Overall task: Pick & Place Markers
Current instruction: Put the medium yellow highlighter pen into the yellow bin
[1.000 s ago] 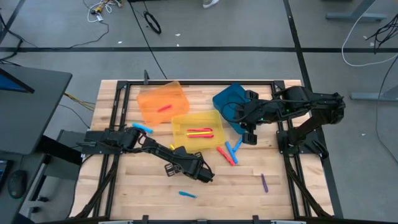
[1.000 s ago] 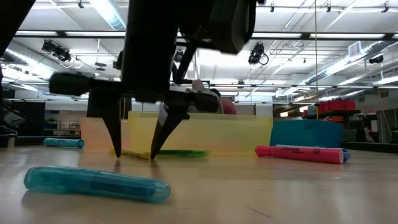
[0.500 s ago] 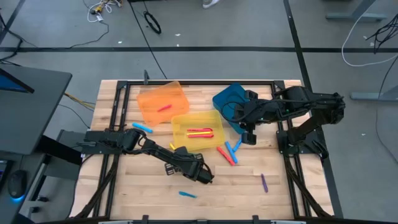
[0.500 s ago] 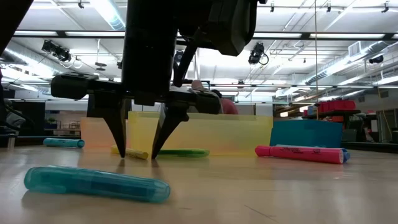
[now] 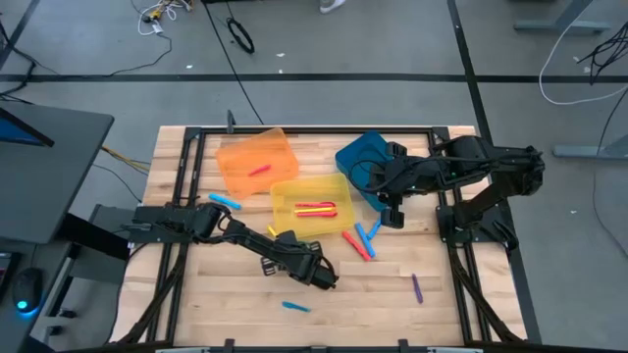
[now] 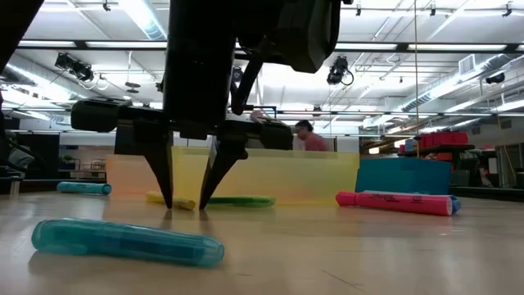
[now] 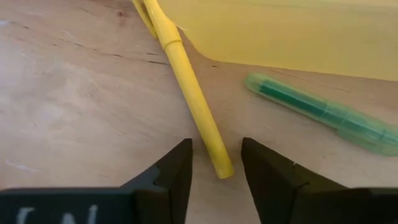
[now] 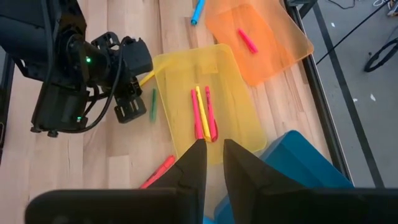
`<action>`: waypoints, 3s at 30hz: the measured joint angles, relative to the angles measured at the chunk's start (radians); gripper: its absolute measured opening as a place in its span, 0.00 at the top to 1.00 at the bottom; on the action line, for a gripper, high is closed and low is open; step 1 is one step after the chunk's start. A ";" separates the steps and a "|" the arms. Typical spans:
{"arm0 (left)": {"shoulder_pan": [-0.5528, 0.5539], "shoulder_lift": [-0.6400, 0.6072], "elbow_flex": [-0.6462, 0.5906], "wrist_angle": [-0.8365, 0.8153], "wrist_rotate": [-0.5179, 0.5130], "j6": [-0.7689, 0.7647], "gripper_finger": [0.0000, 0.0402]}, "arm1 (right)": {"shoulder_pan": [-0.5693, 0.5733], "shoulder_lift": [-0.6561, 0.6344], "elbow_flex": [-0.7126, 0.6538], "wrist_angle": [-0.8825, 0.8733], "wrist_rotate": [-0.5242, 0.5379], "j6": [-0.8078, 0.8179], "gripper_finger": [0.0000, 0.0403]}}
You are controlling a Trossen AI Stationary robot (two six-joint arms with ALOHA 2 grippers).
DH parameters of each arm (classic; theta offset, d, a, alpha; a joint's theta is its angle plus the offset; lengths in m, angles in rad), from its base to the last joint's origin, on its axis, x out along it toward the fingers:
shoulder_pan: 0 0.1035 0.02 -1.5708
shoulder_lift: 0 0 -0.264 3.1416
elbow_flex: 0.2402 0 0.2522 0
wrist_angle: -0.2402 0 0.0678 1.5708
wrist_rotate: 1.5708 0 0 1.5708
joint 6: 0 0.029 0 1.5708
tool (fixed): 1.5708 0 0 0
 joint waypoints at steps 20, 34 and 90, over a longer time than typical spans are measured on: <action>-0.040 0.001 -0.002 -0.036 0.025 -0.043 0.90 | 0.000 0.000 0.000 0.000 0.000 -0.001 0.86; -0.066 -0.151 -0.004 -0.244 -0.056 -0.047 0.92 | 0.000 0.000 0.000 0.000 0.000 -0.005 0.86; 0.586 -0.449 -0.003 0.125 0.102 2.170 0.92 | 0.000 0.000 0.000 0.136 0.006 0.358 0.86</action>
